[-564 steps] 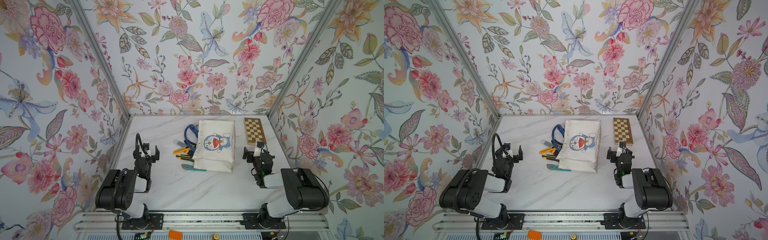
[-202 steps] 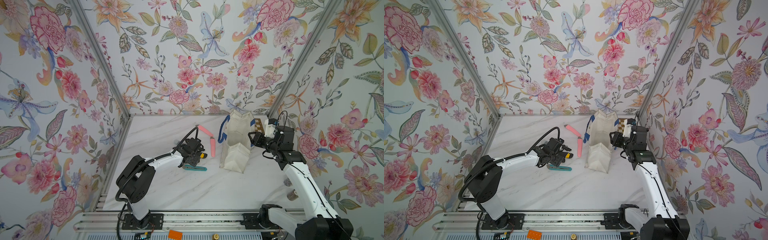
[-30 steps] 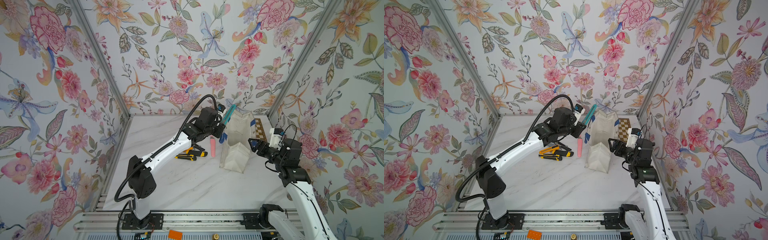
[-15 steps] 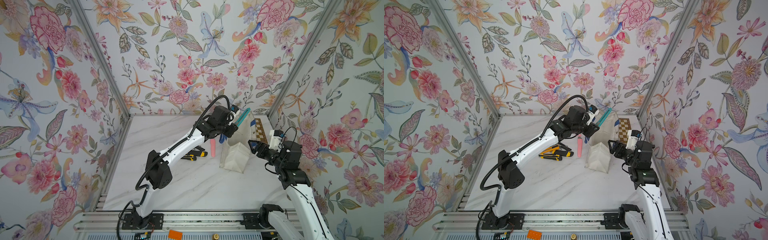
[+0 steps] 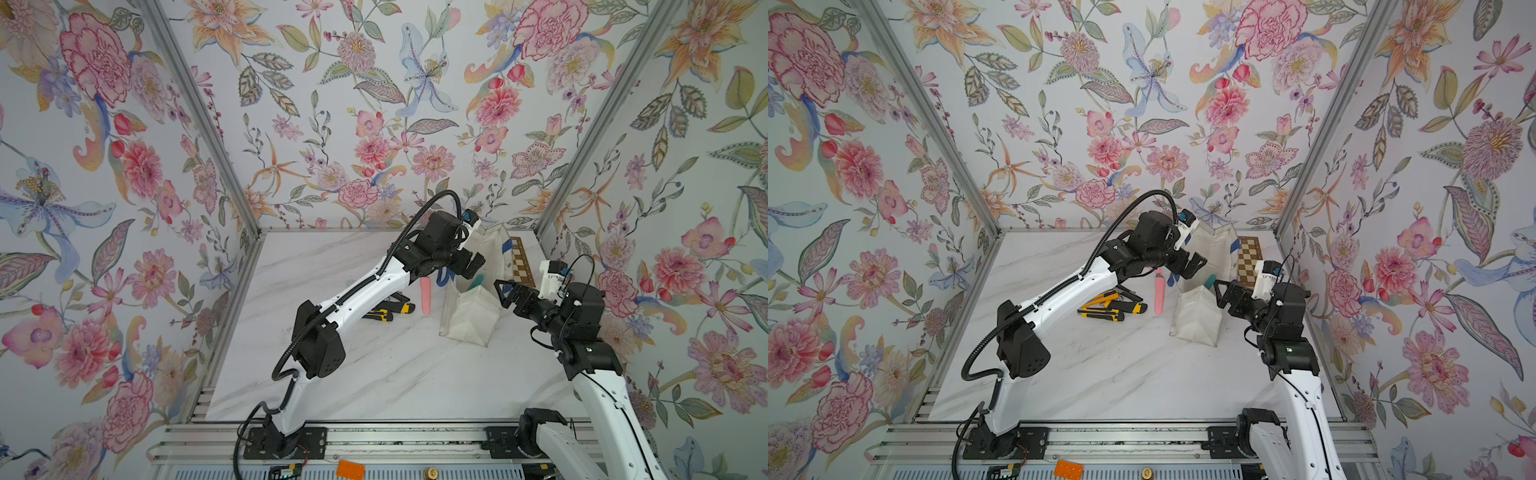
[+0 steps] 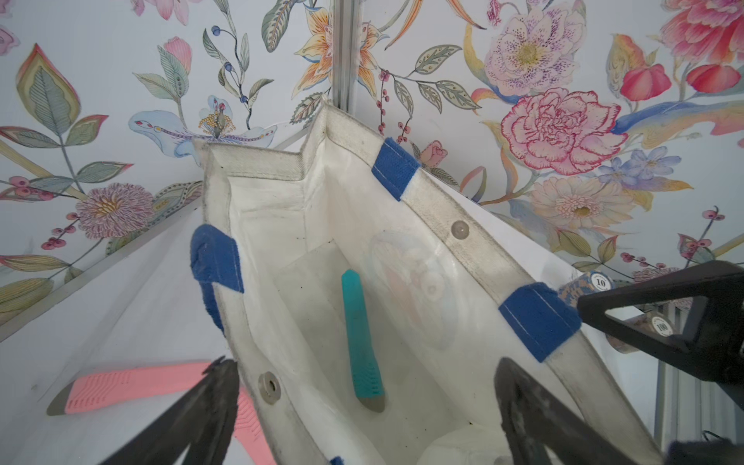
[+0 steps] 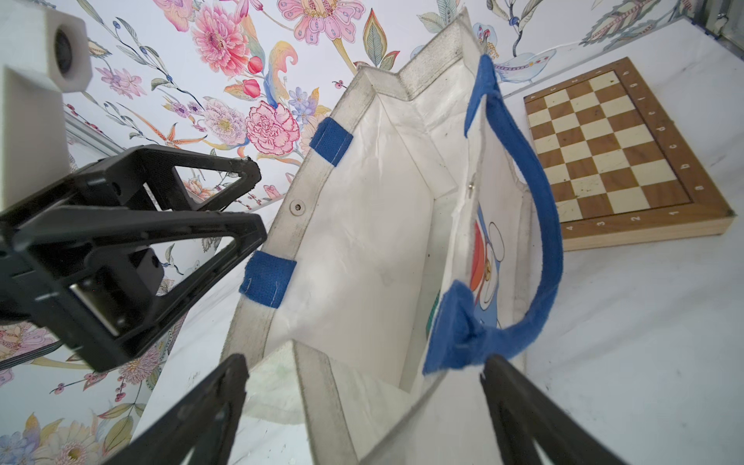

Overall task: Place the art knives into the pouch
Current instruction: Place the utility knife in the pouch, then move the utility knife at the center of the board.

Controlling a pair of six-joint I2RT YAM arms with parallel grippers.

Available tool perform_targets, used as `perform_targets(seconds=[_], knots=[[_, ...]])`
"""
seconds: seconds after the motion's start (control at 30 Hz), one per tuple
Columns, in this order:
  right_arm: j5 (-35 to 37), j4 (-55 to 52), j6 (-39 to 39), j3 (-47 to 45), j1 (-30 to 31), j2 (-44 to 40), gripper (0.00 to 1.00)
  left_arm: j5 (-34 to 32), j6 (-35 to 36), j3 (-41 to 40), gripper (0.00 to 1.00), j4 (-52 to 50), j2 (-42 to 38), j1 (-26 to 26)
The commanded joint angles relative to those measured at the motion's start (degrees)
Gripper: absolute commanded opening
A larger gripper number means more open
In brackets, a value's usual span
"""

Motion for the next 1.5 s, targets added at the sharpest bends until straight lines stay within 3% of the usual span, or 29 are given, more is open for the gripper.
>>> perform_targets(seconds=[0.0,0.4,0.67,0.97,1.23,1.47], knots=[[0.2,-1.9,-1.6,1.3,-0.5,-0.7,0.97,-5.8,2.4,-2.2,1.0,-1.1,-5.5,0.1],[1.7,-2.1,-3.2,1.1,-0.5,-1.6,0.99,-17.0,-0.7,-31.1,0.99,5.5,-23.3,6.3],[0.8,0.6,-3.7,-1.4,-0.5,-3.4,0.99,-18.0,-2.6,-44.6,0.99,9.2,-30.0,11.0],[1.5,-0.9,-2.8,-1.8,-0.5,-2.9,0.99,-15.4,-4.2,-56.8,0.99,13.9,-28.0,15.9],[1.6,-1.2,-1.7,-2.3,-0.5,-2.4,0.99,-10.9,-2.8,-58.3,0.75,14.3,-21.5,17.2],[1.3,-1.3,-1.5,-1.8,-0.5,-1.3,0.99,-10.8,-1.8,-62.7,0.72,11.7,-21.3,17.2]])
